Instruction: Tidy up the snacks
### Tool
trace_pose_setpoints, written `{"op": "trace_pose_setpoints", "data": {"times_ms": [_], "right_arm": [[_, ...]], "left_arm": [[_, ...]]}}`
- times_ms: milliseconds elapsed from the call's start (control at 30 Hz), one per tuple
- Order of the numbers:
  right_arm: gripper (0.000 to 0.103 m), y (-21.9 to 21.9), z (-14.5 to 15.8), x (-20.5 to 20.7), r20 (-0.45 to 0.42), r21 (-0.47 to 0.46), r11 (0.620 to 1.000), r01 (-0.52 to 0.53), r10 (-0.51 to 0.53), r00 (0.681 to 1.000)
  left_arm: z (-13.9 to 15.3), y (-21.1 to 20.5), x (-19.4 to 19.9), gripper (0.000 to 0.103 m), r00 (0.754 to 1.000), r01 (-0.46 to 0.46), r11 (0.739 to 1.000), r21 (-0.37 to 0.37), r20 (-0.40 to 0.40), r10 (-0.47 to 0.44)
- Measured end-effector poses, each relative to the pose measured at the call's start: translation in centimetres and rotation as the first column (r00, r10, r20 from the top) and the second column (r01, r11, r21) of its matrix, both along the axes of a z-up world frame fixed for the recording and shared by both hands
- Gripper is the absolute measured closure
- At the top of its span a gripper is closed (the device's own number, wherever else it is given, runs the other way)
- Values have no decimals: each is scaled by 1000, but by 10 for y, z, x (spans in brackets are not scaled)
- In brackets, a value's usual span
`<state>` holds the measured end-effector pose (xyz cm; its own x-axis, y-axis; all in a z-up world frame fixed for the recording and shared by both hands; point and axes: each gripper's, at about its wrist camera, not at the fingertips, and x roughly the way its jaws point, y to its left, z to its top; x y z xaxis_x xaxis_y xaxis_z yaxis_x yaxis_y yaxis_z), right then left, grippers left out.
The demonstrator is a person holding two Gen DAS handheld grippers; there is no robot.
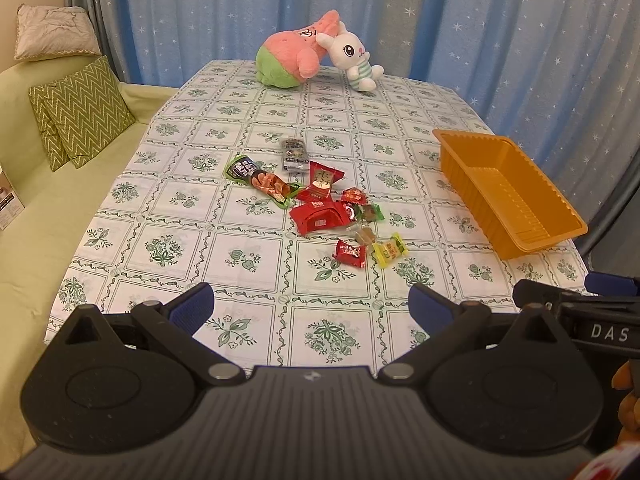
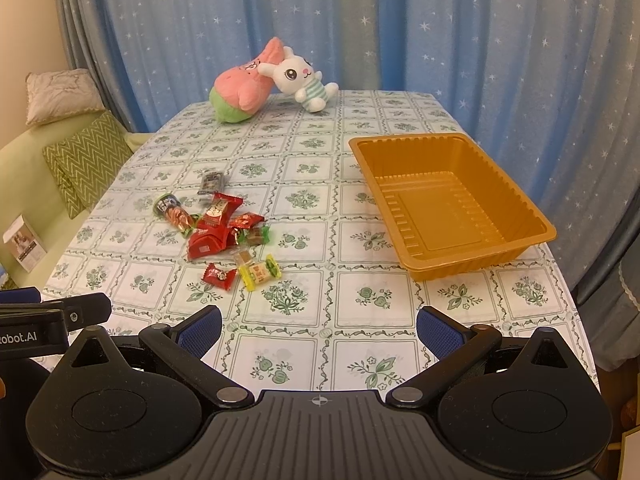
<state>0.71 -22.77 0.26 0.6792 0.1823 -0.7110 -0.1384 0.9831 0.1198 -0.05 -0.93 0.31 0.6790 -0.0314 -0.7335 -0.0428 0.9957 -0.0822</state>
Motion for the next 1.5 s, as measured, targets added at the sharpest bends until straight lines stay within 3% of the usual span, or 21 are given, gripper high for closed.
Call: {"op": "trace_pose_setpoints", "data": {"times_ms": [833,1133,1267,1300,1367,1500], "right_arm": [[0,-4,-8,1,-5,11,1000,13,-13,1000],[1,-4,-25,13,14,31,1000,0,-1,1000],[1,-2,-37,24,16,28,1000,-10,9,1000],[2,-2,-40,27,16,27,1000,-14,13,1000],[15,-1,-48,33,14,35,999,-29,29,999],[20,-1,-68,48,-9,36,999,-38,38,999]], "left_arm": [[-8,6,0,0,1000,2,999,-34,-16,-3],[-31,12,29,1,997,59,998,-32,-46,-61],[-47,13,49,8,995,82,996,-46,-60,-85],[-52,13,54,9,994,90,994,-58,-60,-93],[-61,12,65,12,993,102,992,-68,-60,-106],[-77,5,85,17,988,138,989,-59,-54,-142]]}}
